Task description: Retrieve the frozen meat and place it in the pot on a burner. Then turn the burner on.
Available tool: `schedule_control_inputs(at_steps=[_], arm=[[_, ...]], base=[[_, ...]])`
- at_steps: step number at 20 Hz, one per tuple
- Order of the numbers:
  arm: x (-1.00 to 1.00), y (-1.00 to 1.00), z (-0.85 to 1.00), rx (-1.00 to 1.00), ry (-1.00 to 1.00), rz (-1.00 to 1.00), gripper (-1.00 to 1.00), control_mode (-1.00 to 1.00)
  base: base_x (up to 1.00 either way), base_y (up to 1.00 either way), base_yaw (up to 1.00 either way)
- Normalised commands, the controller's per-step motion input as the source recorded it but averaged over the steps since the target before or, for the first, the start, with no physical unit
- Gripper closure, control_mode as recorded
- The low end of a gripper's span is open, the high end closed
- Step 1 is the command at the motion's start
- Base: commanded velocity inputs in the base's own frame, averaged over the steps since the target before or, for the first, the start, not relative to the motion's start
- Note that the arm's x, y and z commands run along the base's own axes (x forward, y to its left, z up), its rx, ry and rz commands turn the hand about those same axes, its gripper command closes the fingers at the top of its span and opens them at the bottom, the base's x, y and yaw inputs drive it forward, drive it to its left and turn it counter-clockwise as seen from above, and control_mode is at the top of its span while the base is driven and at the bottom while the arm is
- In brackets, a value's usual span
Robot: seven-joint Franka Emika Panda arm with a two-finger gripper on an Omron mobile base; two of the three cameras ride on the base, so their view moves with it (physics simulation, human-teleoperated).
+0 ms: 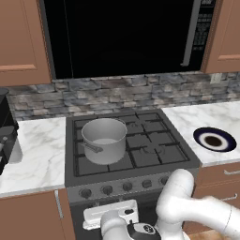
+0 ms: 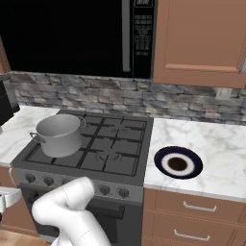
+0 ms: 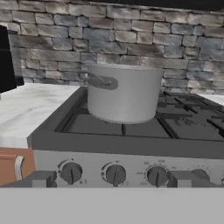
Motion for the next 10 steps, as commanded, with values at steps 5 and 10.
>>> schedule_control_inputs(at_steps=[5,10], arm=[[0.29,0.06,-0.16,0.00,0.00,0.00,-1.00,-1.00],[0.27,0.24,-0.41,0.00,0.01,0.00,-1.00,-1.00]], base=[[0.00,0.00,0.00],[0.00,0.00,0.00]])
